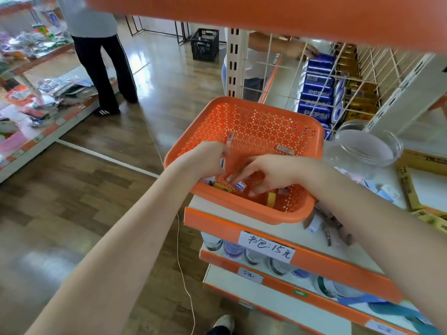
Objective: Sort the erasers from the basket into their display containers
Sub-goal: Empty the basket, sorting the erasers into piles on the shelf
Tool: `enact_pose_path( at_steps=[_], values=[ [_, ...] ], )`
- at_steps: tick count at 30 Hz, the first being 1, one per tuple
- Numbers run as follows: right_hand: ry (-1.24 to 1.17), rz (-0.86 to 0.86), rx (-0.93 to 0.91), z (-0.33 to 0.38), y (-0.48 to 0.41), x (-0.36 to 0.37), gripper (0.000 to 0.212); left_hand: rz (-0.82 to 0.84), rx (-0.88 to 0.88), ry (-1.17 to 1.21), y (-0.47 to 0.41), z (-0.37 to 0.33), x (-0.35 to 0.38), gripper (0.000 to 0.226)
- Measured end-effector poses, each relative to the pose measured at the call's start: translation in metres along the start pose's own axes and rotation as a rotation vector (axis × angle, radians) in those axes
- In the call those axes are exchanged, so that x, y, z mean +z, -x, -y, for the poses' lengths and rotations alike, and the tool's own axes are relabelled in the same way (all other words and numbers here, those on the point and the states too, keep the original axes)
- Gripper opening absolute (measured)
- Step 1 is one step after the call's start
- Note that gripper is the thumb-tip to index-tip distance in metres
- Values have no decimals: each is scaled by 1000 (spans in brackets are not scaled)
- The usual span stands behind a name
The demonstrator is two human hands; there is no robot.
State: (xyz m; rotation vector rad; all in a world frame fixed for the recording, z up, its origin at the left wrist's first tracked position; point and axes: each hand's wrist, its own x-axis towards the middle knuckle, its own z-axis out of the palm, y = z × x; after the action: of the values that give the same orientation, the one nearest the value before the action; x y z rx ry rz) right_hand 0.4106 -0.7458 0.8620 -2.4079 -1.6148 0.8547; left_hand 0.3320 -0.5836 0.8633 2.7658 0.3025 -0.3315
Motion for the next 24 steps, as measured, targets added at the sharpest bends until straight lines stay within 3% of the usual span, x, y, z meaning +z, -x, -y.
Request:
enact_pose_path(
  at_steps=[5,10,15,18,20,24],
  values=[
    [82,-80,12,0,-2,1,45,-72,41,-30,3,-1,-3,49],
    [62,-8,-27,1,-1,5,51,-119,41,-16,2,-1,-1,45],
    [151,-157,42,-5,-7,5,30,-165,65,4,3,2,-1,44],
    [205,-161,75,-7,-6,4,21,-181,87,2,3,1,-1,44],
    [174,-160,51,-5,-4,4,28,-189,94,-6,2,1,-1,44],
    [53,-116,-142,3,-1,5,60,-238,56,29,-1,4,1,48]
  ],
)
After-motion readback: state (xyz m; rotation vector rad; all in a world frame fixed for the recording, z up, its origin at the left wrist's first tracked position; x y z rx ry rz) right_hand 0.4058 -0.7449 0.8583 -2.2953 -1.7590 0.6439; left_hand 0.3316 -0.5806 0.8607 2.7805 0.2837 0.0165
